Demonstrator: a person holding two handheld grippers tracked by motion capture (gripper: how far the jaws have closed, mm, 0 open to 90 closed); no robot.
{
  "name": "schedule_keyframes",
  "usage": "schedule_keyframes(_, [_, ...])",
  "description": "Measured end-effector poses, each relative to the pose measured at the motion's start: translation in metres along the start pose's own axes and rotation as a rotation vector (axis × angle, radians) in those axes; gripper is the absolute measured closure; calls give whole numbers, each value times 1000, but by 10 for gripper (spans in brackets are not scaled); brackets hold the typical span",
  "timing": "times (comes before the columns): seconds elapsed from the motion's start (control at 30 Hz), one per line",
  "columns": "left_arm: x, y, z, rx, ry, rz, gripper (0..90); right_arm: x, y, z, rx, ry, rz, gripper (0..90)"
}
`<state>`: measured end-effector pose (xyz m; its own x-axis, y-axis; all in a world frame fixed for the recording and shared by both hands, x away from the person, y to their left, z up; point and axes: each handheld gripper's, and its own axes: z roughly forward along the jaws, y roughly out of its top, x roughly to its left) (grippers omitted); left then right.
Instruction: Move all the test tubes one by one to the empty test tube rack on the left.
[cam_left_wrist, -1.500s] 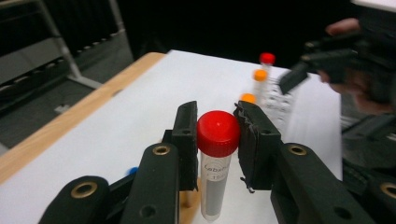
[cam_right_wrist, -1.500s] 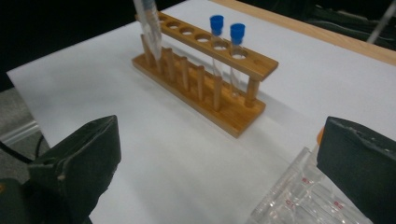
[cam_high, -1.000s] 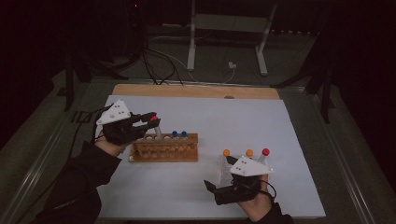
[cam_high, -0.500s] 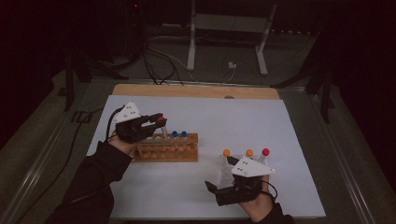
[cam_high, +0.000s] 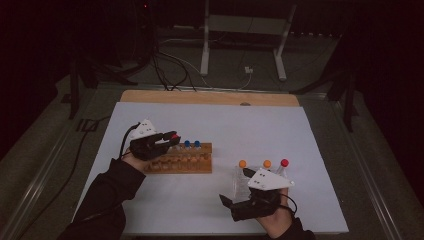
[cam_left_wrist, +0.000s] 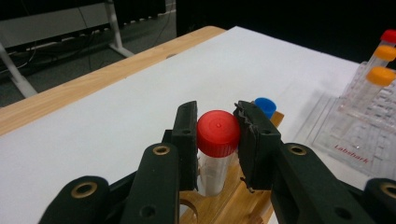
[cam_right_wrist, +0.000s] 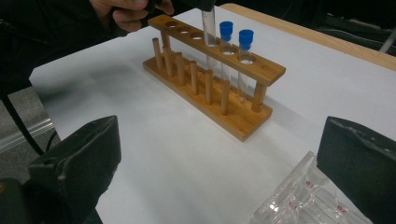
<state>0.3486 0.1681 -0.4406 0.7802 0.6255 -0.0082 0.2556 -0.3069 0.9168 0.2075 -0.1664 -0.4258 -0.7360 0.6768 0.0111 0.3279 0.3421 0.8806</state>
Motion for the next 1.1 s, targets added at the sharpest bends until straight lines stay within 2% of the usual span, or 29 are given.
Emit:
schedule_keyframes(0.27, [-3, -4, 9, 48, 10, 16, 716, 0, 0, -1, -3, 2, 2, 0])
schedule_keyframes(0.47, [-4, -5, 10, 53, 11, 16, 716, -1, 1, -2, -7, 5, 4, 0])
schedule_keyframes(0.67, [-3, -4, 8, 63, -16, 8, 690, -2, 3, -7, -26, 9, 4, 0])
schedule_keyframes(0.77, [-6, -3, 5, 58, -12, 15, 533, -4, 4, -10, -36, 6, 2, 0])
schedule_keyframes(0.97, [-15, 2, -6, 49, -21, 33, 300, -15, 7, -20, -55, -4, 0, 0])
schedule_keyframes(1.1, [-22, 6, -15, 52, -27, 42, 161, -26, 8, -31, -73, -39, 7, 0])
